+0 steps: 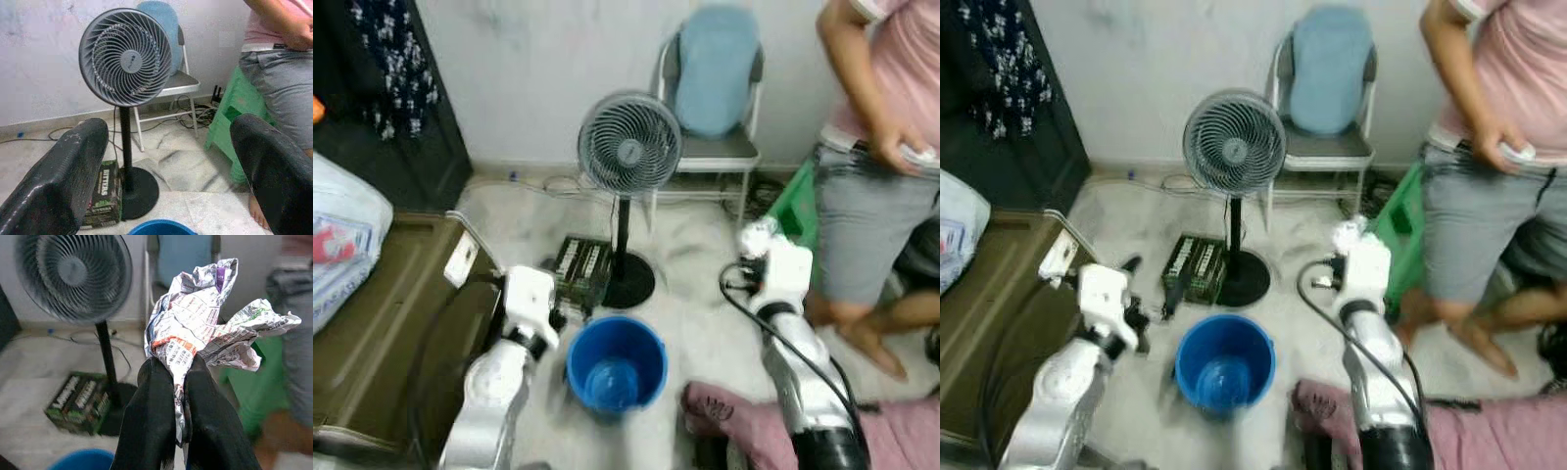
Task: Clean up the room
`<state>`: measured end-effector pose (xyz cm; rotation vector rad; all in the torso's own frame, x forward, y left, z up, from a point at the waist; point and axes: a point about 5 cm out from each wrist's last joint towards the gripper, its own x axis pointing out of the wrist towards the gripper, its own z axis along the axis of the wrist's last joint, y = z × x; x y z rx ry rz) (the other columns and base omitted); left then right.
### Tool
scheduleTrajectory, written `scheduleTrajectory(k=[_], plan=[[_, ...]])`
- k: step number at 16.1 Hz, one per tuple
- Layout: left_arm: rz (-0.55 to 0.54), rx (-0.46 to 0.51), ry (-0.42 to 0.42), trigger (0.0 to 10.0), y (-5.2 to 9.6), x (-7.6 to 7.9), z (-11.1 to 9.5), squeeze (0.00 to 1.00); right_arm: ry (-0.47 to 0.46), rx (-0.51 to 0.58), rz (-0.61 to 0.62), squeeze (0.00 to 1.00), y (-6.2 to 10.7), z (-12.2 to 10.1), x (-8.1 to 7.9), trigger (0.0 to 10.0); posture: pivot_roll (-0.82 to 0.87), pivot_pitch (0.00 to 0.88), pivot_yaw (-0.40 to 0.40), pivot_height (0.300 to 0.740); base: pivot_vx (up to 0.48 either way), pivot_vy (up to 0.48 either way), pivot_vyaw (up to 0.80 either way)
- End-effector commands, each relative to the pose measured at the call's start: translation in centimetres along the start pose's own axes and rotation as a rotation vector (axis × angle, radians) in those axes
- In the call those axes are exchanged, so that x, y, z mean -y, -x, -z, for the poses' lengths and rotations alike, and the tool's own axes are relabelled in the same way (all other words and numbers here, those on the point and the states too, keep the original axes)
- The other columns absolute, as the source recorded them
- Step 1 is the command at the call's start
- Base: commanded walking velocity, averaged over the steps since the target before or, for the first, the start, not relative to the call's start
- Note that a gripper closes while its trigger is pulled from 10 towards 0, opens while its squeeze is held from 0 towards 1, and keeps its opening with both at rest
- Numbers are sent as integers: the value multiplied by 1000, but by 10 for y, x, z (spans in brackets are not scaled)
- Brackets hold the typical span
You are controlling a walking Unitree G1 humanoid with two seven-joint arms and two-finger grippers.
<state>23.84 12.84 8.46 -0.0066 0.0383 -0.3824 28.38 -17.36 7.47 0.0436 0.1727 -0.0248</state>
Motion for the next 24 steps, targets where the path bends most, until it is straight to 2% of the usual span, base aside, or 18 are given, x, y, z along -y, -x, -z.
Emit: scheduleTrajectory(k=[1, 8, 17, 22, 24], plan=[[-27, -3, -22, 10000, 3, -10, -1, 0, -13, 30, -54, 0, -4, -7, -18, 10000, -29, 0, -66, 740, 270, 0, 0], [-22, -4, -18, 10000, 2, -9, -1, 0, -5, 42, -67, 0, -5, -9, -20, 10000, -26, 0, -71, 740, 212, 0, 0], [-66, -15, -23, 10000, 2, -13, -1, 0, 5, 30, -68, 0, -6, -7, -21, 10000, -22, 0, -71, 740, 0, 0, 731], [-56, -16, -56, 10000, 3, -14, -1, 0, -7, 18, -59, 0, -7, -5, -20, 10000, -23, 0, -71, 740, 0, 0, 0], [-70, -18, -80, 10000, 6, -18, -2, 0, -18, -2, -10, 0, -6, -2, -16, 10000, -25, 0, -64, 740, 0, 0, 0]])
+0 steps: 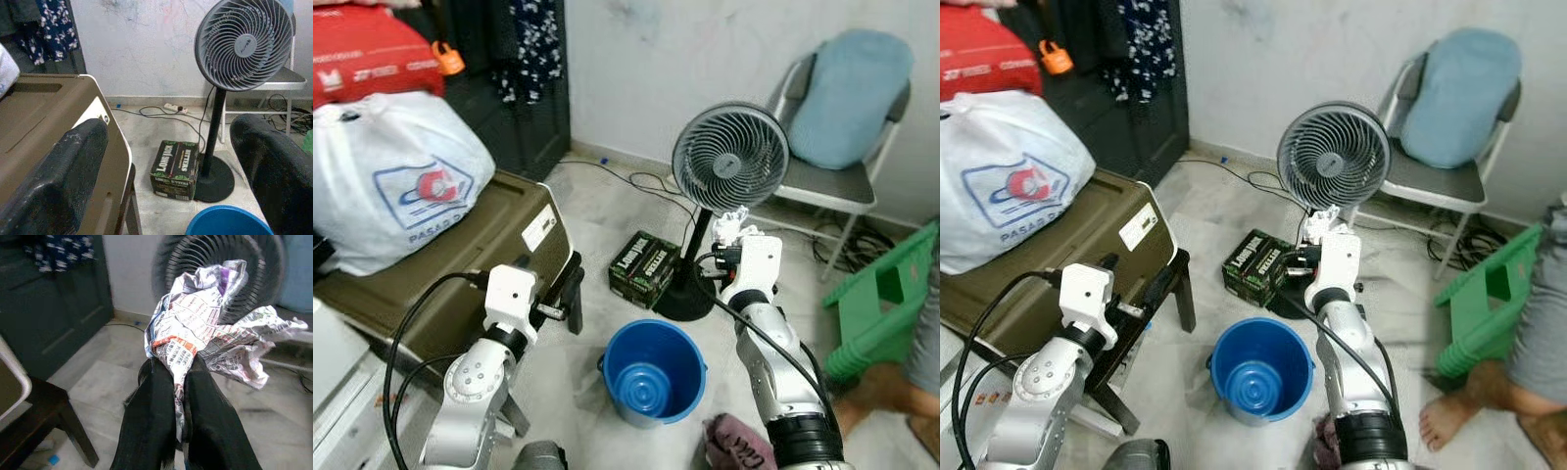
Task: Clean up the room
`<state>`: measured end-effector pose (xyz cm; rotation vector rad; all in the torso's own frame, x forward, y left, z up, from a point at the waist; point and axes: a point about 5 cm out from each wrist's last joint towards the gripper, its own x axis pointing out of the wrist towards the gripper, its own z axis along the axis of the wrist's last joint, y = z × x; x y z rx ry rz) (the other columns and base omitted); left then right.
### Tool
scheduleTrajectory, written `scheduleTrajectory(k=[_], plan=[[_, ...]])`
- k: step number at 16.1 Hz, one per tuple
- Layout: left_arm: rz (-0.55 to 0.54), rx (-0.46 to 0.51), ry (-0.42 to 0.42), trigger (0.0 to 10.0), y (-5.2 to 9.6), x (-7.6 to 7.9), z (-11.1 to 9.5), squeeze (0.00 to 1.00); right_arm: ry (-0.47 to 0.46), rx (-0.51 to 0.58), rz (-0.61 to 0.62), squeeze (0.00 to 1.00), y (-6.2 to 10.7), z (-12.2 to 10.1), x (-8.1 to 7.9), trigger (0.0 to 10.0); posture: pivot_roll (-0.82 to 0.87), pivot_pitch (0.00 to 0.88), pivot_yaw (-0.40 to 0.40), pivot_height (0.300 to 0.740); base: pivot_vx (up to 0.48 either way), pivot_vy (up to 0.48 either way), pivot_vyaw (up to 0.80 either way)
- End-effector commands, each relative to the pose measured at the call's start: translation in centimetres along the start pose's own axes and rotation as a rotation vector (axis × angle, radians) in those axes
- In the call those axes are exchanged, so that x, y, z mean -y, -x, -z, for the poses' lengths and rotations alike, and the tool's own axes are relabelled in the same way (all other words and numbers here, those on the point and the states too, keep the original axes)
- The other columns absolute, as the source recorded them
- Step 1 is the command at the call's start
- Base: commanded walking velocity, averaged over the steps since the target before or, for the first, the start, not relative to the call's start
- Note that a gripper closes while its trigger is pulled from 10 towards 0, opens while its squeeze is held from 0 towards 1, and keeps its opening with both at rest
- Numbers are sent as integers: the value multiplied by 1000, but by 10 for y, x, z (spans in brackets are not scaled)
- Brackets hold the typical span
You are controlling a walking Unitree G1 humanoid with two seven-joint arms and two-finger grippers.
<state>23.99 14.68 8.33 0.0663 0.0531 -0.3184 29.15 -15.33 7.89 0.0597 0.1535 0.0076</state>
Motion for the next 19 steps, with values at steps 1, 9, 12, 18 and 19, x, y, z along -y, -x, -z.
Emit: scheduleTrajectory(k=[1, 9, 12, 18, 19], plan=[[-6, 13, -14, 10000, 2, 0, -3, 0, -15, -36, 47, 0, 0, 5, 8, 10000, -24, 0, -63, 740, 0, 0, 0], [189, 57, -183, 10000, 10, -1, -12, 0, -12, -102, 101, 0, -3, 12, 18, 10000, -18, 3, -74, 740, 0, 0, 0], [159, 72, -206, 10000, 6, -1, -14, 0, 10, -187, 166, 0, -3, 24, 27, 10000, -21, 0, -71, 740, 0, 0, 0], [167, 95, -165, 10000, 2, 16, -15, 0, 46, -204, 144, 0, -6, 25, 21, 10000, -23, 7, -63, 740, 0, 0, 0], [164, 97, -178, 10000, 1, 16, -14, 0, 58, -221, 157, 0, -7, 27, 23, 10000, -24, 12, -59, 740, 0, 0, 0]])
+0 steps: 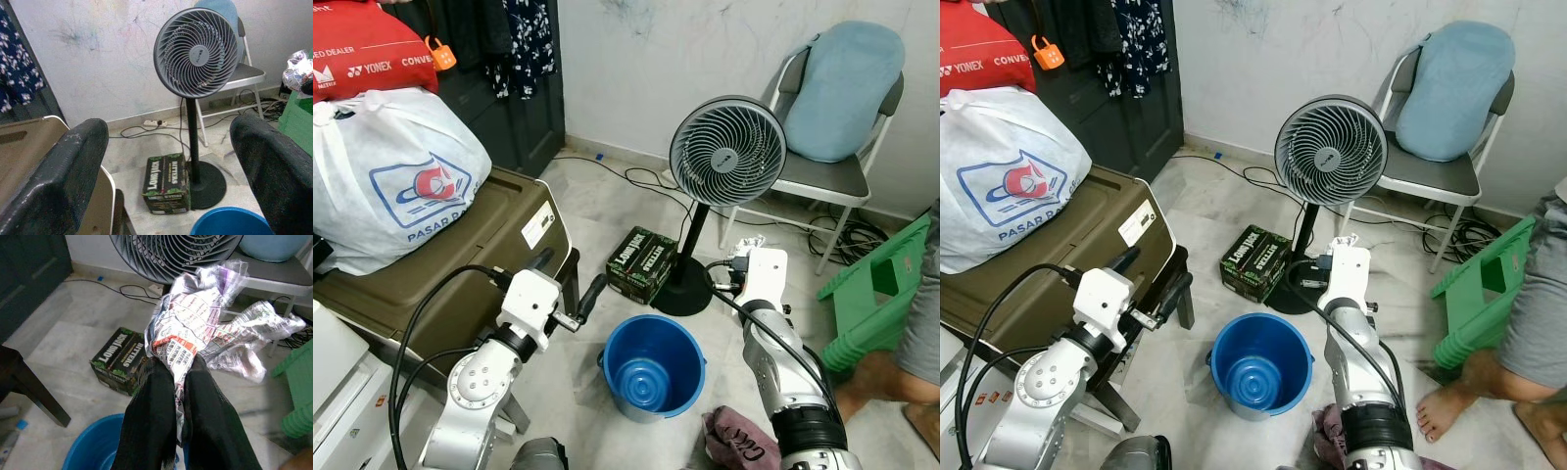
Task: Clean up the room
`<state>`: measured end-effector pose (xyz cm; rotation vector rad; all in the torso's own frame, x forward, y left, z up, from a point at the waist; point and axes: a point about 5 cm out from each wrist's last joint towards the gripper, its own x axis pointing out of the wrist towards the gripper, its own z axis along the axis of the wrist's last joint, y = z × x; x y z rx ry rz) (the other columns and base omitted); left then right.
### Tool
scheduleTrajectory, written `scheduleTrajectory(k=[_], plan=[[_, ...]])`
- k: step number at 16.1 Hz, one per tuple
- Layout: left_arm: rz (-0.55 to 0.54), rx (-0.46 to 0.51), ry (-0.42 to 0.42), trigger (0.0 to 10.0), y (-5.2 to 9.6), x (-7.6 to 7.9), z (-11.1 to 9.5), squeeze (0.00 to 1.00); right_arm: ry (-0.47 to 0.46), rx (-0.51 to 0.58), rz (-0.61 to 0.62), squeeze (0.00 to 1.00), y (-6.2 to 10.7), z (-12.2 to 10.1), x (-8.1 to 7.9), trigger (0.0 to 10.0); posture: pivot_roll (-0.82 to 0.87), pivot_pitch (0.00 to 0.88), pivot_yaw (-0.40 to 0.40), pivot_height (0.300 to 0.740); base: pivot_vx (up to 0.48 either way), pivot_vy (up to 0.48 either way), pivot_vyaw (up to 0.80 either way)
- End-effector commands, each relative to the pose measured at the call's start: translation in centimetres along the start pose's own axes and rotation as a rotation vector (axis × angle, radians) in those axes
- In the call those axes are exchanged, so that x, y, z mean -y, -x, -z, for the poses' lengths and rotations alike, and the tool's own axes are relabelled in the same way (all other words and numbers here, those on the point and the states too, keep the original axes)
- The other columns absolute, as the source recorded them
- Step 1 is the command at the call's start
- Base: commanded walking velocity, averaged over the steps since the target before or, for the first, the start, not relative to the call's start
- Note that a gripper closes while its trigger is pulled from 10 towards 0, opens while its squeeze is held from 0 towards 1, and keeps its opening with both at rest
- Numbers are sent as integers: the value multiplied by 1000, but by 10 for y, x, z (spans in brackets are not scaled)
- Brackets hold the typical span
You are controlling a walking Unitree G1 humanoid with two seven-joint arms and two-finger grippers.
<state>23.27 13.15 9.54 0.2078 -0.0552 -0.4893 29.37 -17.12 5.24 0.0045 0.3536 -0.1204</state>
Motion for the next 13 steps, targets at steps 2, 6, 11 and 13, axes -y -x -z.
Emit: scheduleTrajectory(k=[2, 6, 11, 13], plan=[[-14, 11, -48, 10000, -1, -4, -3, 0, 16, -50, 0, 0, -2, 6, 2, 10000, -23, 25, -47, 740, 0, 0, 0], [-40, 4, -83, 10000, 8, -13, -7, 0, 25, -77, 15, 0, -6, 8, -4, 10000, 5, 73, -18, 740, 0, 0, 0], [-126, -105, -207, 10000, 52, -59, -11, 0, 65, -107, -41, 0, -8, 19, -38, 10000, 101, 198, 49, 740, 0, 0, 0], [-120, -118, -216, 10000, 59, -61, -17, 0, 54, -115, -41, 0, -13, 18, -44, 10000, 136, 224, 75, 740, 0, 0, 0]])
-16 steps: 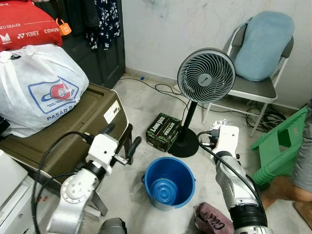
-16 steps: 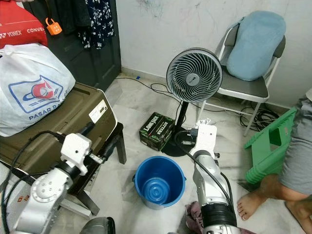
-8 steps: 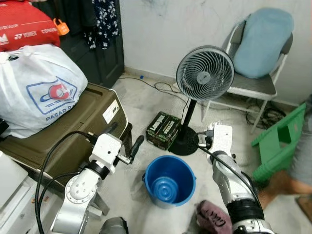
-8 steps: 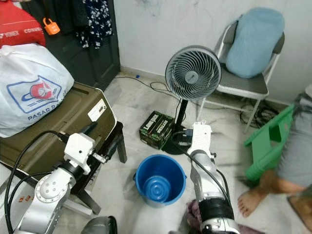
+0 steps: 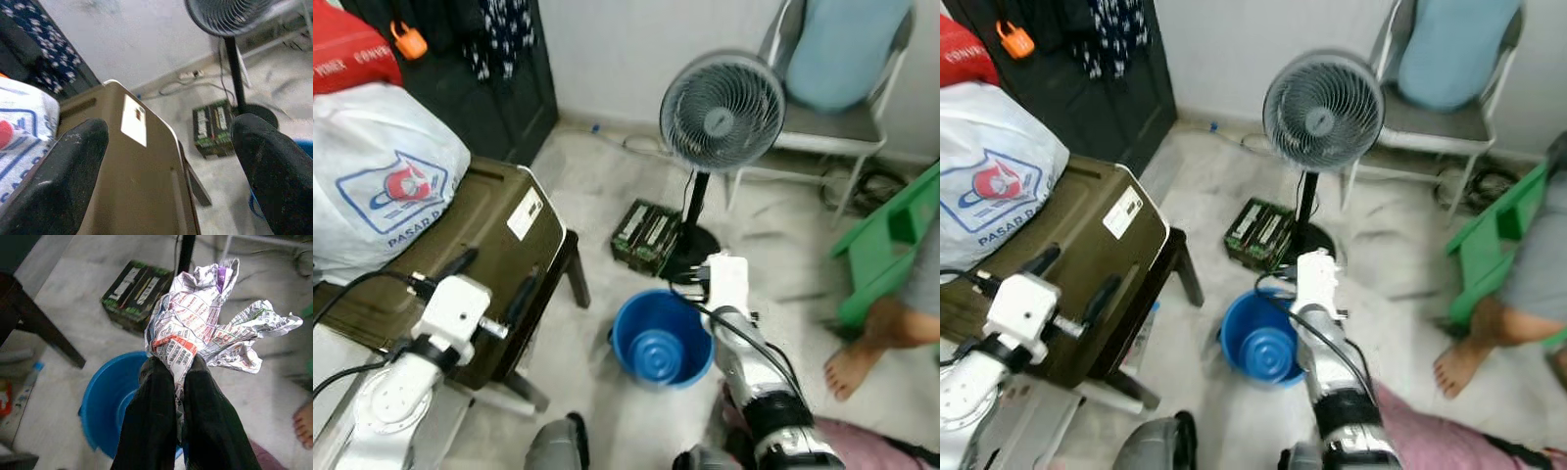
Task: Clean up the room
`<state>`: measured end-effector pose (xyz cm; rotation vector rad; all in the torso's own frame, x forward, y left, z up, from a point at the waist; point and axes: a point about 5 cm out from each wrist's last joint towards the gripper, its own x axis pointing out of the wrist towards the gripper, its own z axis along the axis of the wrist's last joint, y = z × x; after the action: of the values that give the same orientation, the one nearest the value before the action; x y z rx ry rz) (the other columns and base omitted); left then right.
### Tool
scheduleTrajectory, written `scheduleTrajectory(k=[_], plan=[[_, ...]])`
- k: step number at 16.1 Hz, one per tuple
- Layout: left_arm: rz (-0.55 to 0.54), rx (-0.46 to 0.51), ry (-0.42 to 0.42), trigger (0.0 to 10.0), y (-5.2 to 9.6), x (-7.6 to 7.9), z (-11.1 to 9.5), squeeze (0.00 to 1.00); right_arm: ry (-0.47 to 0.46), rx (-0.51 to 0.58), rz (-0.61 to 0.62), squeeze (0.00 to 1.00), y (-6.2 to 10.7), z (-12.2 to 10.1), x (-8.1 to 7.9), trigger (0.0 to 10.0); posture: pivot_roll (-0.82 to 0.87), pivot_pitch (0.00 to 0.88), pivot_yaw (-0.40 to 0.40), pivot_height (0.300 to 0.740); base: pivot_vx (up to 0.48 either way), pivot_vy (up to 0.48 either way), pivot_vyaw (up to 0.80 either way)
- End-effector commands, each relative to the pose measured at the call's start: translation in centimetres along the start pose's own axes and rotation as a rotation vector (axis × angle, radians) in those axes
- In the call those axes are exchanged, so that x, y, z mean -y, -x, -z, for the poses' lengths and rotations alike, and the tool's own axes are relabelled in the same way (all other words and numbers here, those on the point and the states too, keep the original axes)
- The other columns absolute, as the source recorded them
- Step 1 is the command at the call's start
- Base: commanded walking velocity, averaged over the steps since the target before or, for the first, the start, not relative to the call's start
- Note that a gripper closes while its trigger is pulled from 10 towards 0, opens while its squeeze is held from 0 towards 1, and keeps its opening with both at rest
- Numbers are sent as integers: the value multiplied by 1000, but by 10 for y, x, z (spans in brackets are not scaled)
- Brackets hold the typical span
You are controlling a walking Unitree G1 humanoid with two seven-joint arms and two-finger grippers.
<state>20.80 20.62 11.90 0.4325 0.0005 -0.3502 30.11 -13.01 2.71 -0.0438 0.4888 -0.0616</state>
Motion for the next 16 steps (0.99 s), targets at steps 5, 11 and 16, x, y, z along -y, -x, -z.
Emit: scheduleTrajectory(k=[5, 11, 16], plan=[[31, -36, -33, 10000, 15, -10, -7, 0, -6, 47, -25, 0, -10, -19, -26, 10000, 187, 261, 116, 740, 0, 0, 0], [42, -53, -36, 10000, 17, -14, -13, 0, -21, 58, -115, 0, -8, -29, -74, 10000, 219, 264, 133, 740, 0, 0, 0], [50, -52, -31, 10000, 11, -11, -15, 0, -37, 66, 71, 0, -17, -31, -40, 10000, 212, 258, 132, 740, 0, 0, 0]])
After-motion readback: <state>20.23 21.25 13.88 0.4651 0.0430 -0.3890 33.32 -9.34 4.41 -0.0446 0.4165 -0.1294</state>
